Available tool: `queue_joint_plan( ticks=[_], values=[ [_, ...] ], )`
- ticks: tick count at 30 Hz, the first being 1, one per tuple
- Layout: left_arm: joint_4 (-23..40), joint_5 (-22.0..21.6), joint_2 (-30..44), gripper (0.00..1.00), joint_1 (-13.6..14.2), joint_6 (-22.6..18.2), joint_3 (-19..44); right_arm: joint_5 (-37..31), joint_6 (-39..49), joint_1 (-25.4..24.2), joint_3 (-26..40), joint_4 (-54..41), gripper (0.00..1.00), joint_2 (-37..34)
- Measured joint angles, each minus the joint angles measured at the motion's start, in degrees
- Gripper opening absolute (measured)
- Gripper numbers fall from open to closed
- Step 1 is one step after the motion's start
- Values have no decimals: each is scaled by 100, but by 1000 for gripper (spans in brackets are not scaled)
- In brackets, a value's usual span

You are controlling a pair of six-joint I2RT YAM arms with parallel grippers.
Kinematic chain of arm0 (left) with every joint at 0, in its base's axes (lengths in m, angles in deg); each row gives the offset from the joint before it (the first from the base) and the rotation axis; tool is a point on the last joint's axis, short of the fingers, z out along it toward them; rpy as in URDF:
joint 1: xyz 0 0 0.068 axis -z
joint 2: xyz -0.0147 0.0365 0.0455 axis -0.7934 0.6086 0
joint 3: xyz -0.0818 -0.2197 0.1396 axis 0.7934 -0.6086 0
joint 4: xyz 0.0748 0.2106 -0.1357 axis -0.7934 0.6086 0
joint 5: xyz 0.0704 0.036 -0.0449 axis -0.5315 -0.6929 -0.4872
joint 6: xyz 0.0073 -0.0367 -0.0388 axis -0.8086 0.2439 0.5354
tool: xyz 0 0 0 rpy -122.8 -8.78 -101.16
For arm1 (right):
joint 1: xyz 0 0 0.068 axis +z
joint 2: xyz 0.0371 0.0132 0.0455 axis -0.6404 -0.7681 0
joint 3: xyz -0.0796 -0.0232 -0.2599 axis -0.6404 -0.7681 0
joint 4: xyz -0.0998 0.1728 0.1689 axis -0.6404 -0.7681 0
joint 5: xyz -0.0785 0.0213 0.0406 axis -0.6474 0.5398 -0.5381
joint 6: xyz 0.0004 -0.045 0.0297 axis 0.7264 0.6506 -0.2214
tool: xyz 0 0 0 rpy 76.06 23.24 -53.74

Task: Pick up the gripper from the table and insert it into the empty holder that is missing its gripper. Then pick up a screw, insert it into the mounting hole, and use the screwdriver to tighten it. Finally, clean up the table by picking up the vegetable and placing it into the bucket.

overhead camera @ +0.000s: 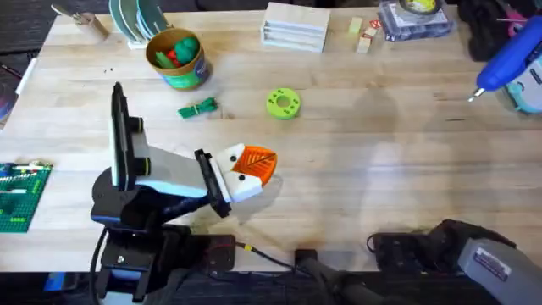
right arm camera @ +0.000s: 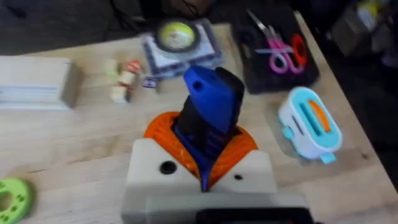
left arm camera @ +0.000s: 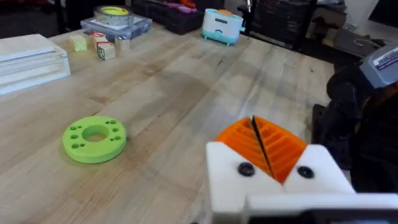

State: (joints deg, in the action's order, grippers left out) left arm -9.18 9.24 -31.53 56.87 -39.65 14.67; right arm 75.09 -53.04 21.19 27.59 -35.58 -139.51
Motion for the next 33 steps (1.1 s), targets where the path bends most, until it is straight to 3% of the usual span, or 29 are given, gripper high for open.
queue_joint_plan(
  ticks=[5, 15, 23, 33],
  values=[
    [-2, -14, 0, 4, 0, 0, 0, 24, -2, 1019, -768, 588, 27, 894],
    [-2, -15, 1, 4, 0, 0, 0, 84, -139, 3684, -2322, 3100, 27, 2121],
    [-2, -17, 0, 4, 0, 0, 0, 263, -132, 5566, -2579, 4250, 27, 1485],
    [-2, -17, 0, 4, 0, 0, 0, 520, -41, 7023, -2583, 6139, 27, 455]
  ],
)
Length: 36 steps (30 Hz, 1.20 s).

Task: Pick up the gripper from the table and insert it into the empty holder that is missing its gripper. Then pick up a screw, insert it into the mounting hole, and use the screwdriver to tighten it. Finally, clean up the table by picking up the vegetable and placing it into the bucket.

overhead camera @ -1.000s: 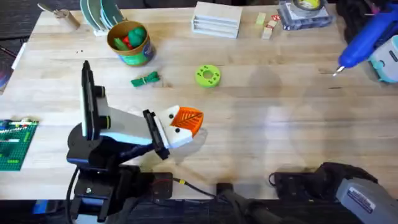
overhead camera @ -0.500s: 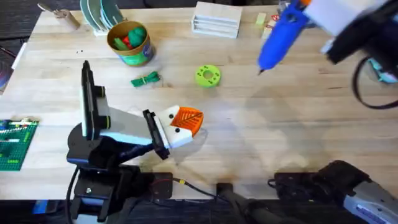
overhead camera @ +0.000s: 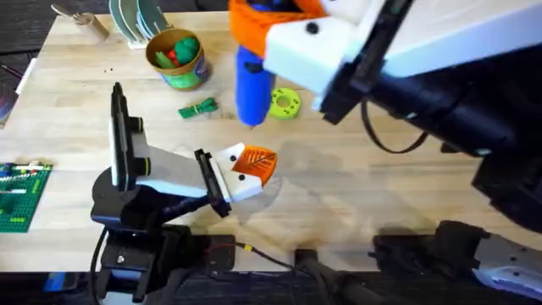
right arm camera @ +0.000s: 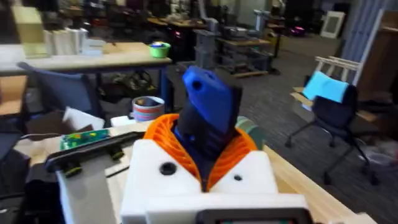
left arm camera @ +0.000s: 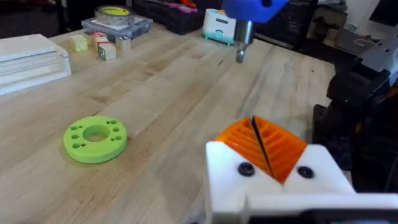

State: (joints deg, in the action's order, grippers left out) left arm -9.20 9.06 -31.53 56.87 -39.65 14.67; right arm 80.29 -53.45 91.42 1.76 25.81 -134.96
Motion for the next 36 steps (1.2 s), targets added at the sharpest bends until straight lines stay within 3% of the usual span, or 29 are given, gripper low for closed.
queue_joint_plan(
  ticks=[5, 12, 36],
  values=[
    [0, 0, 0, 4, 0, 0, 0, 37, 15, 377, 0, 220, 27, -303],
    [0, 1, 0, 4, 0, 0, 0, 35, -6, 545, 0, 283, 27, -608],
    [0, 2, 0, 4, 0, 0, 0, 55, -26, 577, 0, 320, 27, -879]
  ],
)
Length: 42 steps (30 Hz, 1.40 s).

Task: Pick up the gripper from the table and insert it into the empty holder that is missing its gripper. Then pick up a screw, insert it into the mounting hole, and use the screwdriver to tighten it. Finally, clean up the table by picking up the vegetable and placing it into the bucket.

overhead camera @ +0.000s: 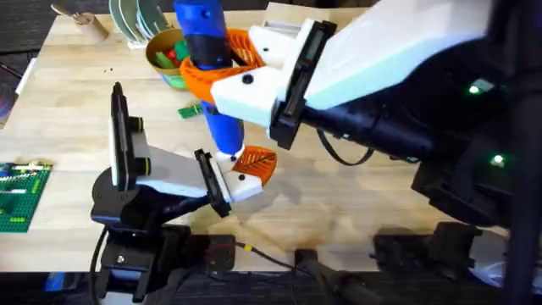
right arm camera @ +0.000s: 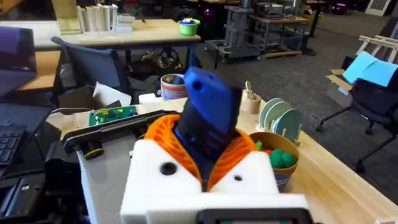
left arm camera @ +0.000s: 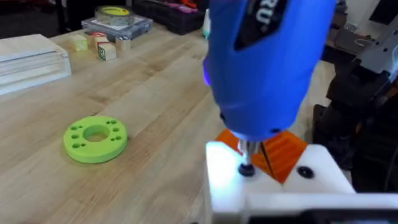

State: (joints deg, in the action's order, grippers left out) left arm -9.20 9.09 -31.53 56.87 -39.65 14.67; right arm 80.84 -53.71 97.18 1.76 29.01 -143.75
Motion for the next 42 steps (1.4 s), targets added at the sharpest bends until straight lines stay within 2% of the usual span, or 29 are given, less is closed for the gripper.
queue_joint_plan(
  ticks=[32, 37, 42],
  values=[
    [0, 0, 0, 3, 0, 0, 0, 92, -26, 0, 0, -39, 27, 0],
    [0, -2, 0, 3, 0, 0, 0, 108, 58, -20, -16, 673, 27, 37],
    [0, -2, 0, 3, 0, 0, 0, 116, 396, -176, -20, 1415, 27, 433]
  ],
)
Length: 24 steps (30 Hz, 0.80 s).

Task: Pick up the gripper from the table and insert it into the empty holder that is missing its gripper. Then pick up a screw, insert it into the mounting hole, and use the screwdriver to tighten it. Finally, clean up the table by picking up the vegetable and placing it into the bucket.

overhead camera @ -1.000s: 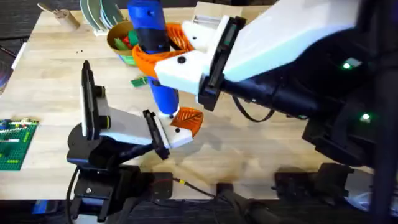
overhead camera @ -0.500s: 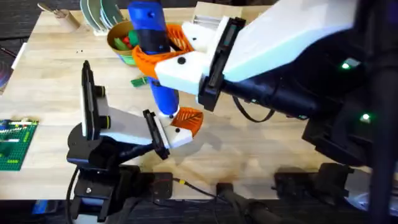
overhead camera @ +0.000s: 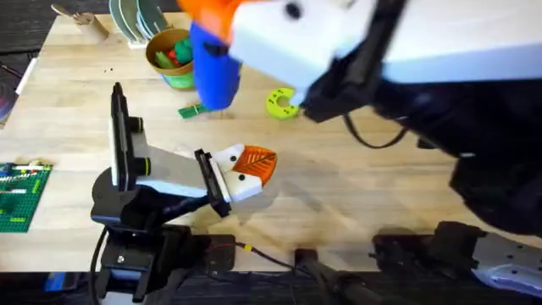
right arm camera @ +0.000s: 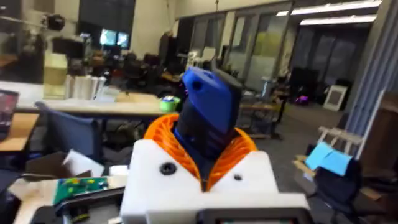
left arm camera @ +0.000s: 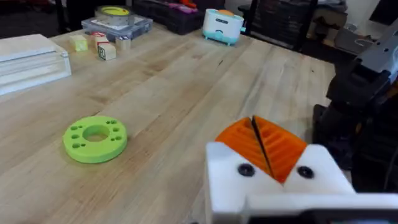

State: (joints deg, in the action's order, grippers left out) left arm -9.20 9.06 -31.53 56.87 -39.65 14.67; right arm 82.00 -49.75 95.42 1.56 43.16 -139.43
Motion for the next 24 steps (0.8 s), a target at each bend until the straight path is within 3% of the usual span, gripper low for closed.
queue_joint_plan(
  ticks=[7, 19, 24],
  values=[
    [0, 0, 0, 3, 0, 0, 0, -159, 908, -462, 0, -1138, 27, 27],
    [0, 0, 1, 3, 0, 0, 0, -2259, 4048, -2018, -2, -3180, 27, -1313],
    [0, 0, 2, 3, 0, 0, 0, -2737, 4766, -2429, -2, -3567, 27, -2109]
  ],
)
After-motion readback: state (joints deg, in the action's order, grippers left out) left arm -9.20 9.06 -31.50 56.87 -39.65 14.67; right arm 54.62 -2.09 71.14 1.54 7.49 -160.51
